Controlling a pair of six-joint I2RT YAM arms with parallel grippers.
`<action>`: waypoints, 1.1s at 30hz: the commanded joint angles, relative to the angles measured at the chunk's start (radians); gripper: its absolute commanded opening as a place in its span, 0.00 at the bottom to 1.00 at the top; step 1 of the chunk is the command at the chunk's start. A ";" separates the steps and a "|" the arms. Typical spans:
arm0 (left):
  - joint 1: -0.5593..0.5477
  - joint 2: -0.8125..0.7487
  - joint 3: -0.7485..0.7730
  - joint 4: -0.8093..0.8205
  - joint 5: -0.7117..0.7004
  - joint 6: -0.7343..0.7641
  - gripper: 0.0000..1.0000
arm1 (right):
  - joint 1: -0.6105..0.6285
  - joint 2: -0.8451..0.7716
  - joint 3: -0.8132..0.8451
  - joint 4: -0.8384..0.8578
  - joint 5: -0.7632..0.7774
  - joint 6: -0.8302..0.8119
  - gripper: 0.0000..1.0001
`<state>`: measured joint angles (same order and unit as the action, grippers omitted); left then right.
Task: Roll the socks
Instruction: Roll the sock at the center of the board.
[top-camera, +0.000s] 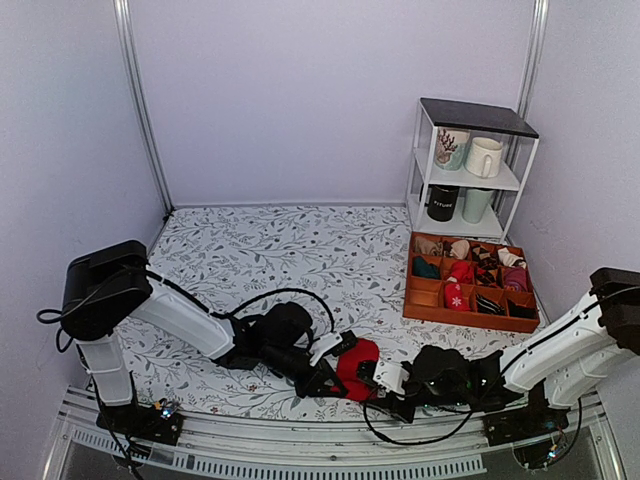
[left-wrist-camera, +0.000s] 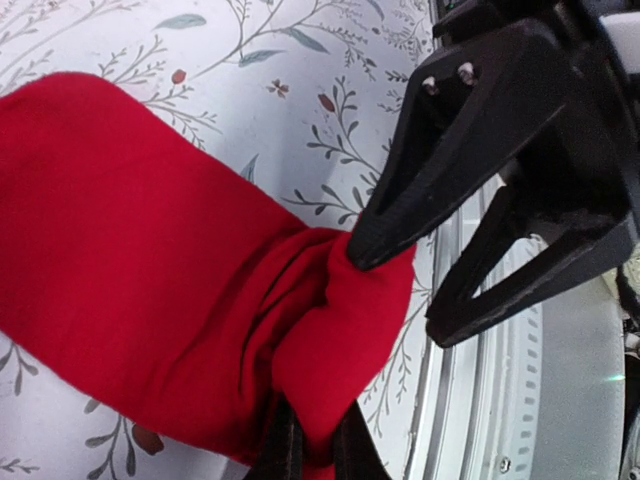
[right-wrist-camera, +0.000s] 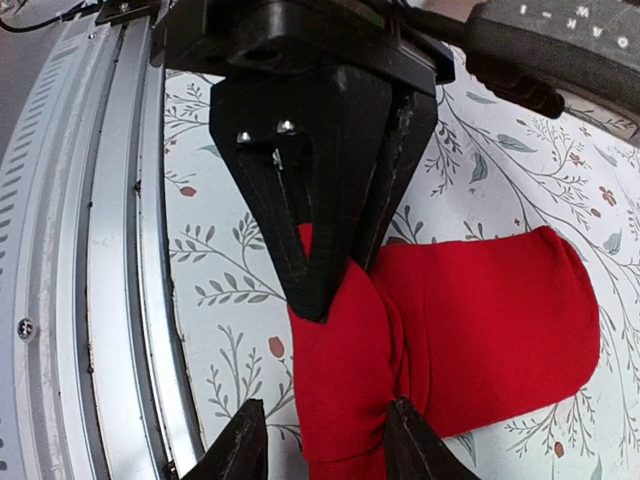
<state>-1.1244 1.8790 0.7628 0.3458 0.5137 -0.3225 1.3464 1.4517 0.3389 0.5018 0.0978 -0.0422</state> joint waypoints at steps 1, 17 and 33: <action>-0.004 0.076 -0.037 -0.215 -0.006 -0.005 0.00 | 0.006 0.051 0.024 0.012 0.032 -0.003 0.39; -0.034 -0.249 -0.255 0.210 -0.205 0.214 0.99 | -0.097 0.061 -0.041 -0.013 -0.217 0.350 0.03; -0.113 -0.053 -0.211 0.506 -0.215 0.550 0.99 | -0.288 0.130 0.083 -0.311 -0.558 0.455 0.04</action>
<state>-1.2350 1.7840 0.5083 0.8234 0.2802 0.1589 1.0599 1.5261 0.4095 0.3820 -0.4038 0.4042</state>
